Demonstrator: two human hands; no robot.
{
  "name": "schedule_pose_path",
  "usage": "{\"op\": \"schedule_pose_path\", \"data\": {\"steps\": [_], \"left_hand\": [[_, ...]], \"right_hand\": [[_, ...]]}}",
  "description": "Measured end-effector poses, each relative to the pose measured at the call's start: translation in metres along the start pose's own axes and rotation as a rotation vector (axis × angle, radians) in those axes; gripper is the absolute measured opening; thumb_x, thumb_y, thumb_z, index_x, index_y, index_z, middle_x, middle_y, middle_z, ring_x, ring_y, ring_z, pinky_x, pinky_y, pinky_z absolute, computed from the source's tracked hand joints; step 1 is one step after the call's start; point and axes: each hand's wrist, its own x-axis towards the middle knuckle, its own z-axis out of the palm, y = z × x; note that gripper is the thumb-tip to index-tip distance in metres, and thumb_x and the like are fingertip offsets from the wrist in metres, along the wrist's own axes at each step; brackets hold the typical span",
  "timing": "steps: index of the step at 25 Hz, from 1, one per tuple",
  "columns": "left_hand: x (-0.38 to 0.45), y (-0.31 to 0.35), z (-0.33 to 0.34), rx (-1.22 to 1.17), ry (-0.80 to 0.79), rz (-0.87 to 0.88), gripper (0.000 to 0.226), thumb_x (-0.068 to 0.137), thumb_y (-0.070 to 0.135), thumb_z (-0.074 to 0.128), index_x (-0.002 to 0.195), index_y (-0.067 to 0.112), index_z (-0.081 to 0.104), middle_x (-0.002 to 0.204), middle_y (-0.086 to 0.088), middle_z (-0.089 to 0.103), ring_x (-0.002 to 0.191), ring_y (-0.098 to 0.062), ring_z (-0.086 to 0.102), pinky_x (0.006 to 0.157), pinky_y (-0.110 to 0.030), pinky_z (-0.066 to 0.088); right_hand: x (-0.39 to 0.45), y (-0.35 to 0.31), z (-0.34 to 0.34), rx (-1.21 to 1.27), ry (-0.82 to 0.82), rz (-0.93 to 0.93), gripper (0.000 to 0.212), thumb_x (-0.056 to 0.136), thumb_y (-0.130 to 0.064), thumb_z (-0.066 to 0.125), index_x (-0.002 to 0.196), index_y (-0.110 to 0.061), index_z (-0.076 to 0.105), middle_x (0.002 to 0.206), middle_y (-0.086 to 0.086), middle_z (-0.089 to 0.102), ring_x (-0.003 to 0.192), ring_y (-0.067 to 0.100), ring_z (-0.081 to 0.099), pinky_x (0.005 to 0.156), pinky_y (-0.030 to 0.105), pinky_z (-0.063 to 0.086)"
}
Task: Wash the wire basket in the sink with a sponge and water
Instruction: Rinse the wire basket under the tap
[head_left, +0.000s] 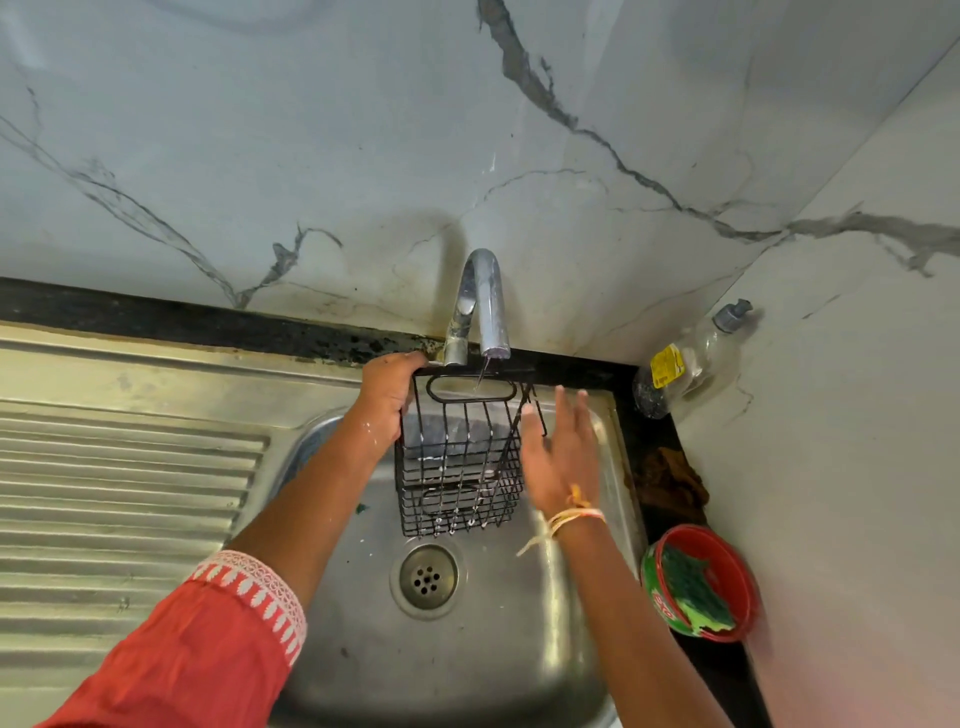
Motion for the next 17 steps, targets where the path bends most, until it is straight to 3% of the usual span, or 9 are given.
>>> {"op": "schedule_pose_path", "data": {"steps": [2, 3, 5, 7, 9, 12, 14, 15, 17], "left_hand": [[-0.001, -0.002, -0.008, -0.095, -0.046, -0.024, 0.021, 0.089, 0.012, 0.059, 0.068, 0.012, 0.056, 0.044, 0.0, 0.05, 0.035, -0.013, 0.043, 0.036, -0.017, 0.028], [-0.003, -0.004, -0.011, -0.154, -0.076, -0.059, 0.02, 0.09, 0.012, 0.057, 0.07, 0.012, 0.057, 0.041, 0.003, 0.051, 0.032, -0.009, 0.044, 0.035, -0.015, 0.03], [-0.007, -0.01, -0.017, -0.256, -0.1, -0.126, 0.018, 0.091, 0.016, 0.056, 0.074, 0.013, 0.058, 0.039, 0.004, 0.05, 0.03, -0.008, 0.043, 0.035, -0.017, 0.033], [-0.007, -0.014, -0.025, -0.163, -0.064, -0.074, 0.021, 0.092, 0.019, 0.058, 0.072, 0.013, 0.058, 0.043, 0.0, 0.048, 0.031, -0.01, 0.042, 0.037, -0.02, 0.037], [-0.006, -0.01, -0.03, 0.206, -0.038, 0.161, 0.032, 0.095, 0.024, 0.057, 0.065, 0.014, 0.057, 0.049, -0.001, 0.048, 0.039, -0.014, 0.042, 0.048, -0.026, 0.04], [-0.02, 0.01, -0.019, 0.745, -0.181, 0.495, 0.04, 0.102, 0.029, 0.042, 0.071, 0.009, 0.059, 0.057, -0.001, 0.053, 0.047, -0.015, 0.047, 0.053, -0.026, 0.041], [-0.033, 0.021, 0.002, 0.836, -0.251, 0.612, 0.043, 0.104, 0.026, 0.034, 0.072, 0.009, 0.056, 0.058, -0.002, 0.054, 0.048, -0.014, 0.051, 0.052, -0.025, 0.042], [-0.039, 0.025, 0.013, 0.864, -0.256, 0.658, 0.042, 0.104, 0.025, 0.035, 0.069, 0.012, 0.054, 0.057, -0.001, 0.053, 0.047, -0.013, 0.049, 0.051, -0.023, 0.04], [-0.04, 0.026, 0.024, 0.879, -0.235, 0.671, 0.04, 0.1, 0.024, 0.043, 0.065, 0.011, 0.056, 0.051, 0.001, 0.046, 0.042, -0.01, 0.04, 0.046, -0.017, 0.032]], "right_hand": [[0.016, 0.004, -0.002, 0.623, -0.226, 0.204, 0.062, 0.093, -0.058, 0.041, 0.146, -0.026, 0.037, 0.154, 0.003, 0.033, 0.141, 0.021, 0.031, 0.117, 0.044, 0.023], [0.021, 0.005, 0.001, 0.772, -0.291, 0.232, 0.06, 0.092, -0.059, 0.044, 0.138, -0.022, 0.05, 0.145, 0.005, 0.047, 0.134, 0.022, 0.042, 0.113, 0.045, 0.03], [0.027, -0.001, 0.006, 0.719, -0.313, 0.162, 0.053, 0.088, -0.064, 0.043, 0.105, -0.02, 0.066, 0.111, 0.005, 0.066, 0.108, 0.019, 0.057, 0.096, 0.037, 0.042], [0.032, -0.009, 0.009, 0.648, -0.264, 0.109, 0.039, 0.089, -0.062, 0.044, 0.085, -0.026, 0.059, 0.089, -0.007, 0.059, 0.088, 0.009, 0.052, 0.087, 0.028, 0.039], [0.037, -0.014, 0.008, 0.614, -0.254, 0.094, 0.042, 0.093, -0.054, 0.044, 0.089, -0.017, 0.062, 0.089, -0.001, 0.059, 0.089, 0.012, 0.053, 0.091, 0.032, 0.039], [0.038, -0.02, 0.013, 0.509, -0.238, 0.055, 0.06, 0.091, -0.06, 0.042, 0.078, -0.005, 0.06, 0.085, 0.02, 0.066, 0.086, 0.033, 0.061, 0.091, 0.044, 0.046], [0.034, -0.031, 0.02, 0.381, -0.232, 0.02, 0.06, 0.085, -0.073, 0.038, 0.059, -0.022, 0.055, 0.065, 0.004, 0.061, 0.07, 0.027, 0.056, 0.077, 0.039, 0.043], [0.032, -0.037, 0.022, 0.304, -0.232, 0.001, 0.061, 0.082, -0.078, 0.034, 0.057, -0.026, 0.054, 0.06, -0.006, 0.055, 0.068, 0.022, 0.052, 0.076, 0.038, 0.037], [0.028, -0.042, 0.026, 0.154, -0.209, -0.042, 0.06, 0.083, -0.076, 0.028, 0.069, -0.026, 0.059, 0.066, -0.007, 0.057, 0.076, 0.022, 0.054, 0.083, 0.042, 0.036]]}}
